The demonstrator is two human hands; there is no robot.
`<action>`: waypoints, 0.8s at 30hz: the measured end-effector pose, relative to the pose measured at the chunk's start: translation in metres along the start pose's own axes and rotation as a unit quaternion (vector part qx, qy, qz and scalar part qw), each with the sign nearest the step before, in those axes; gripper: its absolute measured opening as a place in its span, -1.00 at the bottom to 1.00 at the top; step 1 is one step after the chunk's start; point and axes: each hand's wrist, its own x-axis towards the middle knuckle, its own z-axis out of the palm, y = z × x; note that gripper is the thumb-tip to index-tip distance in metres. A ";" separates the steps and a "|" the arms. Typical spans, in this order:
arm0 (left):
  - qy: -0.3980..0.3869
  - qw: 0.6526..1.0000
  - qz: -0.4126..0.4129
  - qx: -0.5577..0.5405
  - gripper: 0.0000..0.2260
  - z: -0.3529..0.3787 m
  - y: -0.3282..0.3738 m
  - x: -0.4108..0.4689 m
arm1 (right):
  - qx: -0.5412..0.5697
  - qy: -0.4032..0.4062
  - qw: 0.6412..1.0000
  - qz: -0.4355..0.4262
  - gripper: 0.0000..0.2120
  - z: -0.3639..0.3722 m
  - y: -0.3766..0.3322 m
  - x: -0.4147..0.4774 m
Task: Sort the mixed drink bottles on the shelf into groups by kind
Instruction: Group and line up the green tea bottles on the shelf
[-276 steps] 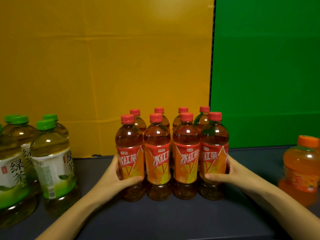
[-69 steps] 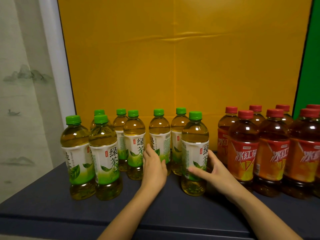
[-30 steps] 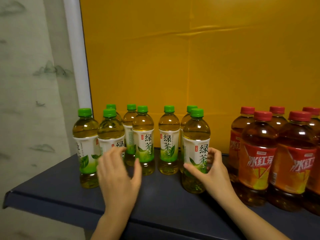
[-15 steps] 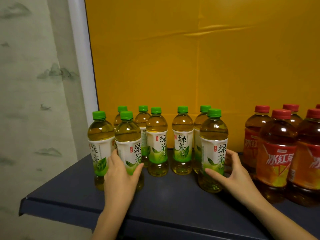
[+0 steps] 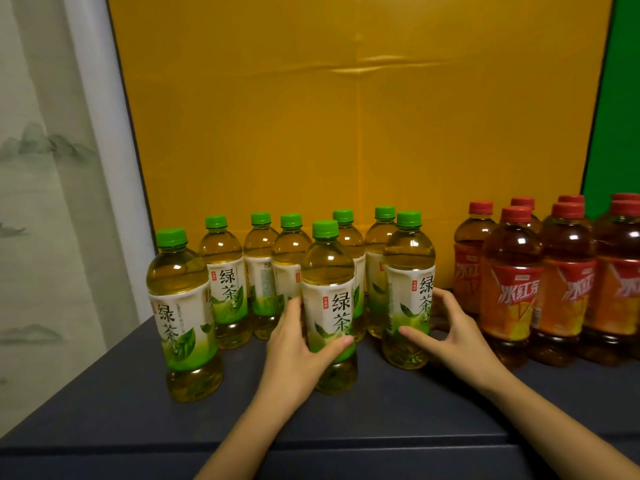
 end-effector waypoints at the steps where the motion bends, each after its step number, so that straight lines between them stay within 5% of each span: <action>1: -0.012 1.000 0.000 -0.011 -0.47 0.003 0.000 0.004 | 0.001 0.002 1.000 -0.003 -0.25 0.000 0.000 0.000; 10: -0.082 0.991 -0.001 -0.108 -0.48 0.019 -0.001 0.023 | 0.008 0.005 1.000 -0.021 -0.25 0.001 0.001 0.003; 21: -0.101 0.992 0.009 -0.075 -0.52 0.024 0.002 0.018 | 0.010 -0.011 1.000 -0.020 -0.21 0.005 0.000 0.004; 24: -0.014 0.999 0.040 -0.008 -0.48 0.009 -0.001 0.005 | -0.019 0.077 0.996 -0.050 -0.19 -0.002 -0.002 0.000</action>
